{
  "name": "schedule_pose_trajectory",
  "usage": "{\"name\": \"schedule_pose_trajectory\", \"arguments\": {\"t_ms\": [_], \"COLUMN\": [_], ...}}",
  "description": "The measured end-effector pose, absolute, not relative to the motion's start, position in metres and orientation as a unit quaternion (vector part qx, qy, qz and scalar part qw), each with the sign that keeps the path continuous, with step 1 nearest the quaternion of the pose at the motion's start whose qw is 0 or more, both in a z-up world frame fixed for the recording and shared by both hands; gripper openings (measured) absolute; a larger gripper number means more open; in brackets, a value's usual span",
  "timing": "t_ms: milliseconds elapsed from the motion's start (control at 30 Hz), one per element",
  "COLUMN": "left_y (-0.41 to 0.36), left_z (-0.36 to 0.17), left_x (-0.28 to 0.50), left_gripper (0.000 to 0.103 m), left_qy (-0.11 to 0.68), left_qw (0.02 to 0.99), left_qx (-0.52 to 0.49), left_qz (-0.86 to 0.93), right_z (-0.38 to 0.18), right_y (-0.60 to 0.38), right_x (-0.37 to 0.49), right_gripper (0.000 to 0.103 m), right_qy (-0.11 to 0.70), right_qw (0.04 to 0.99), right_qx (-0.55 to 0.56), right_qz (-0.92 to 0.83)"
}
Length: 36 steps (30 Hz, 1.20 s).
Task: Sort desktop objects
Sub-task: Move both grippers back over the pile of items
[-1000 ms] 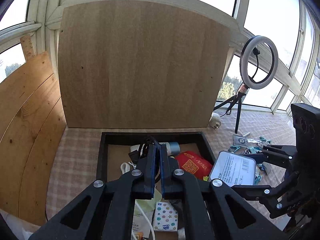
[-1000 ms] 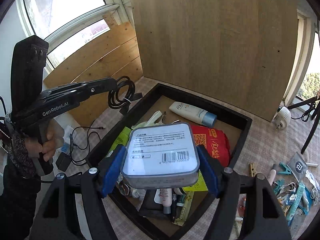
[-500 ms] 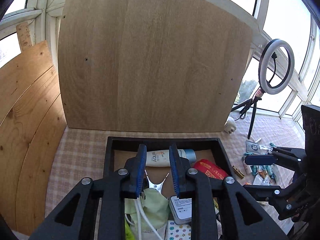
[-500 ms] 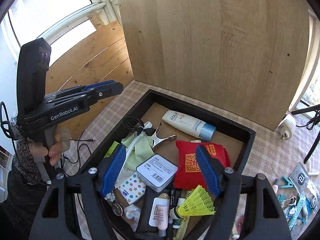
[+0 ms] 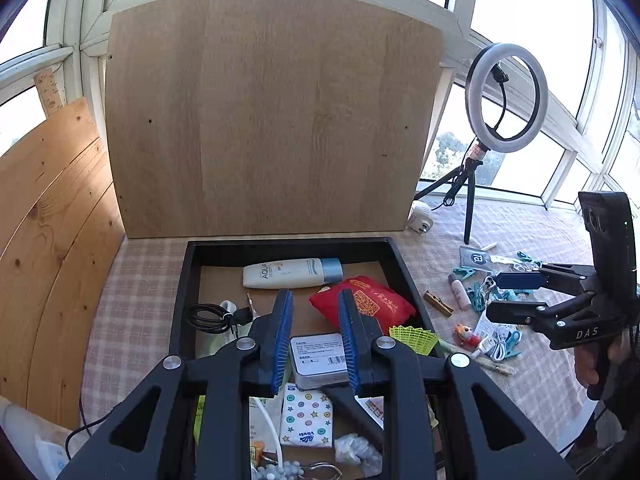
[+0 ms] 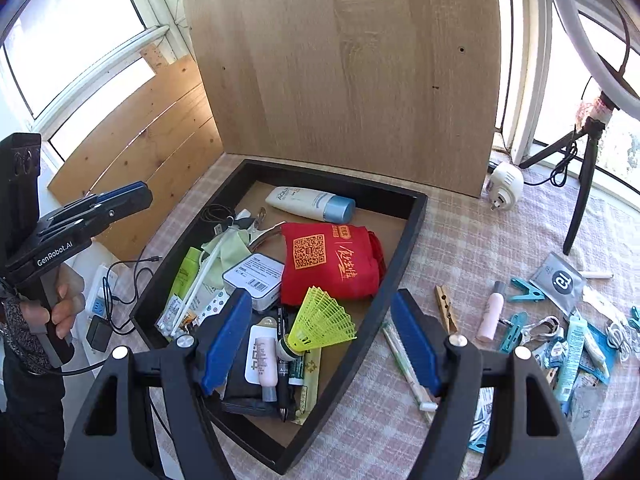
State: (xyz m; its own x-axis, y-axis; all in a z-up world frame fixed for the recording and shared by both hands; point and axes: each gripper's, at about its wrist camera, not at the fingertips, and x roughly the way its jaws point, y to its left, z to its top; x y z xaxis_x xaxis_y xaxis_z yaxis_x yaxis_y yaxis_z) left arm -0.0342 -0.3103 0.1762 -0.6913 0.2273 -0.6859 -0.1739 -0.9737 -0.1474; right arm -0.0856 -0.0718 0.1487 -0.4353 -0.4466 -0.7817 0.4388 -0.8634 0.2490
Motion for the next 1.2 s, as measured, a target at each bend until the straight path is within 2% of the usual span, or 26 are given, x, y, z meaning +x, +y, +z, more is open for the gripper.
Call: {"name": "schedule_pose_trajectory", "arguments": {"t_ms": [433,700,900,1100,1200], "left_y": [-0.227,-0.134,-0.027,0.079,0.117], "left_z": [0.180,0.181,0.170,0.151,0.138], "left_x": [-0.004,-0.013,-0.023,-0.046,-0.068], "left_gripper": [0.024,0.030,0.033,0.036,0.041], "left_qy": [-0.006,0.016,0.058,0.110,0.103], "left_qw": [0.139,0.194,0.256,0.313,0.329], "left_qx": [-0.390,-0.392,-0.399,-0.421,-0.451], "left_qz": [0.910,0.899,0.878,0.844,0.823], "right_z": [0.138,0.135,0.125,0.111,0.100], "right_y": [0.060,0.178,0.282,0.359,0.380], "right_x": [-0.054,-0.036,-0.032,-0.049,-0.063], "right_gripper": [0.071,0.071,0.071,0.071,0.071], "right_qy": [-0.062,-0.076,-0.058,0.000,0.035], "right_qw": [0.205,0.147,0.104,0.083,0.091], "right_qx": [0.471,0.473,0.489,0.510,0.522], "right_qz": [-0.856,-0.865,-0.864,-0.856,-0.847]}}
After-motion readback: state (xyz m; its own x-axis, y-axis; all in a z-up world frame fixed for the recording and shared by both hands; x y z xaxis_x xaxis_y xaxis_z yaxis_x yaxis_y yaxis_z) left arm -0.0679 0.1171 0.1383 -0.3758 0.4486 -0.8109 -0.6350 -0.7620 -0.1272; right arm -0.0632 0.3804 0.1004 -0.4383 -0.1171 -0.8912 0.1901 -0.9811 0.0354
